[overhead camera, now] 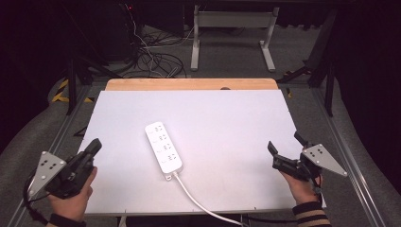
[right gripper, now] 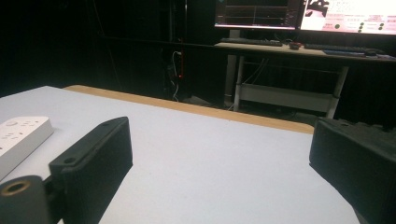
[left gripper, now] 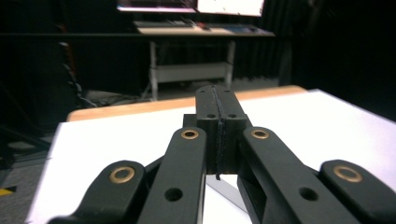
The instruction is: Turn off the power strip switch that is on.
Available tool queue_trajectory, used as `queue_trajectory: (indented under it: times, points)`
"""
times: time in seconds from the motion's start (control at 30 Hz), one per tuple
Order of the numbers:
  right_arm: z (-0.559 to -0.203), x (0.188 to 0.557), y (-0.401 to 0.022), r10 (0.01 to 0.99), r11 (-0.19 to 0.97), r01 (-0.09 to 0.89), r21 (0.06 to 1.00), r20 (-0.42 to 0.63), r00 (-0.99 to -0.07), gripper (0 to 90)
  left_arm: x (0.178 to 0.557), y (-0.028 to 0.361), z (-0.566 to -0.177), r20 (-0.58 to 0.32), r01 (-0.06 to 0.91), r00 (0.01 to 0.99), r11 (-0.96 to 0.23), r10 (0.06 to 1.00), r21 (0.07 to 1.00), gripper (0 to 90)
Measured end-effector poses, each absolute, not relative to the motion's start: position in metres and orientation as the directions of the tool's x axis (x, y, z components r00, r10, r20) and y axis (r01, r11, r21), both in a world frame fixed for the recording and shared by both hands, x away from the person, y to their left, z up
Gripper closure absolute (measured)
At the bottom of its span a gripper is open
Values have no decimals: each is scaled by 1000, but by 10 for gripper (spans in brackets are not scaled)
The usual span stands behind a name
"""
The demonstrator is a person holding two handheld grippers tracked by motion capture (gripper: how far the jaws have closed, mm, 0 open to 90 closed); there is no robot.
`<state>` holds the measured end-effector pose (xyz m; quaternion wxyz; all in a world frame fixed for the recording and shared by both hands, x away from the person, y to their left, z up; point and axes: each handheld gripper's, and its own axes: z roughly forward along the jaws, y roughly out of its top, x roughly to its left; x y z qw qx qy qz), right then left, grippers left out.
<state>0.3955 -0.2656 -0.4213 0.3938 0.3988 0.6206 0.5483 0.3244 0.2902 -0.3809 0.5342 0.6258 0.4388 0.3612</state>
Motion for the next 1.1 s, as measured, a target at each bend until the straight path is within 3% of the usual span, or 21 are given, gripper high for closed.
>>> queue_trajectory:
  times: [0.2, 0.37, 0.7, 1.1]
  points:
    - [-422, 392, -269, 928, 81, 67, 994, -51, -368, 71, 343, 258, -389, 69, 211, 445, -179, 893, 961, 897]
    - [-422, 392, -269, 929, 81, 73, 994, -49, -367, 71, 360, 242, -393, 64, 260, 473, -209, 879, 943, 898]
    - [-422, 393, -266, 924, 90, 70, 994, -57, -378, 73, 401, 182, -436, 102, 473, 597, -452, 796, 756, 898]
    - [-422, 393, -264, 921, 89, 68, 994, -56, -386, 73, 404, 171, -458, 135, 525, 589, -505, 796, 685, 897]
